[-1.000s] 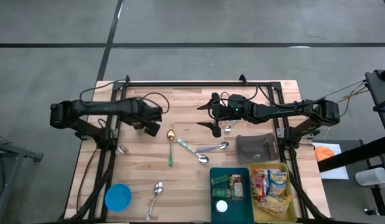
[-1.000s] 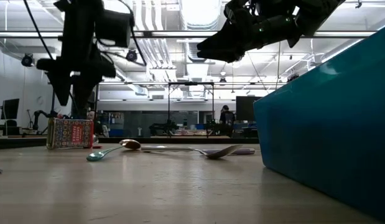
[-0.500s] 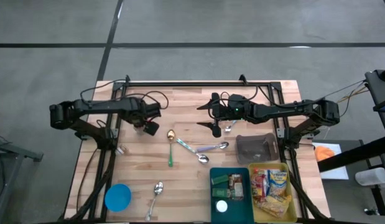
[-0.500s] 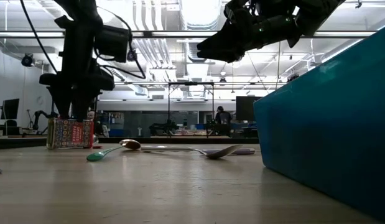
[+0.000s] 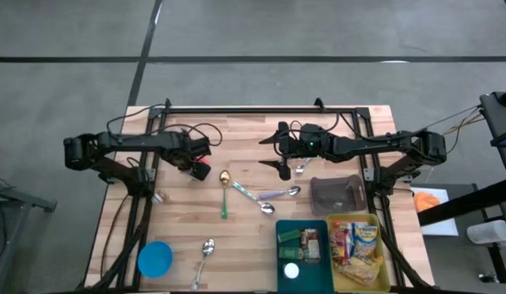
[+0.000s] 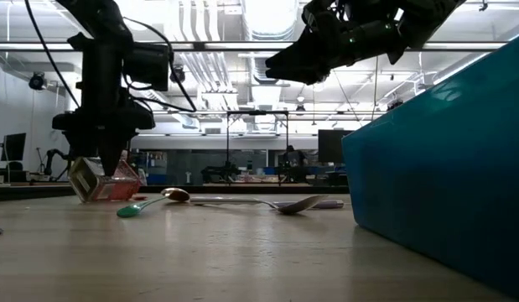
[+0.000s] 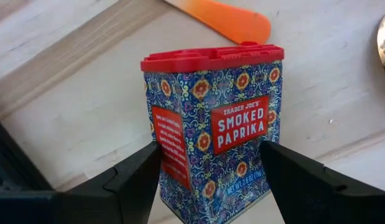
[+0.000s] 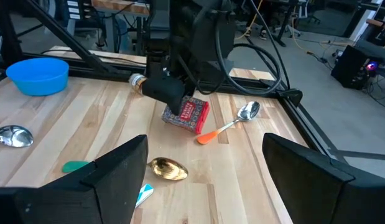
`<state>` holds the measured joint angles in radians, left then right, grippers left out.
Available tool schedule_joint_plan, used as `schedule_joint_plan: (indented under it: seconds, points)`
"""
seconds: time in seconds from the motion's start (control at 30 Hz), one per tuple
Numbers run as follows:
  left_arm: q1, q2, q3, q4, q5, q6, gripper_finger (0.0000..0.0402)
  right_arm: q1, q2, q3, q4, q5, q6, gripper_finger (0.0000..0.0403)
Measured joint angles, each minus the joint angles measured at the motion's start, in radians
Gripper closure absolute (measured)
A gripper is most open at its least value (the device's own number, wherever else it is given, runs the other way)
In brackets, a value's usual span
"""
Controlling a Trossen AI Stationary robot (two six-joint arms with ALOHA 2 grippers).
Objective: Pick & Place Food Item
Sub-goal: Put the red seasoning can into the blue bin
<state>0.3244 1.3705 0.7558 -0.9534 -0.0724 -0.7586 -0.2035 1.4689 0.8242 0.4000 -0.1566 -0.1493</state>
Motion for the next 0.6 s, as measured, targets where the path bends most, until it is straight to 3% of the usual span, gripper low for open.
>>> schedule_joint_plan:
  seconds: [0.6]
  points:
    - [-0.01,0.011,0.025,0.034,0.027,-0.008,0.0128,0.0,0.0,0.0,0.0,0.0,0.0,0.0087]
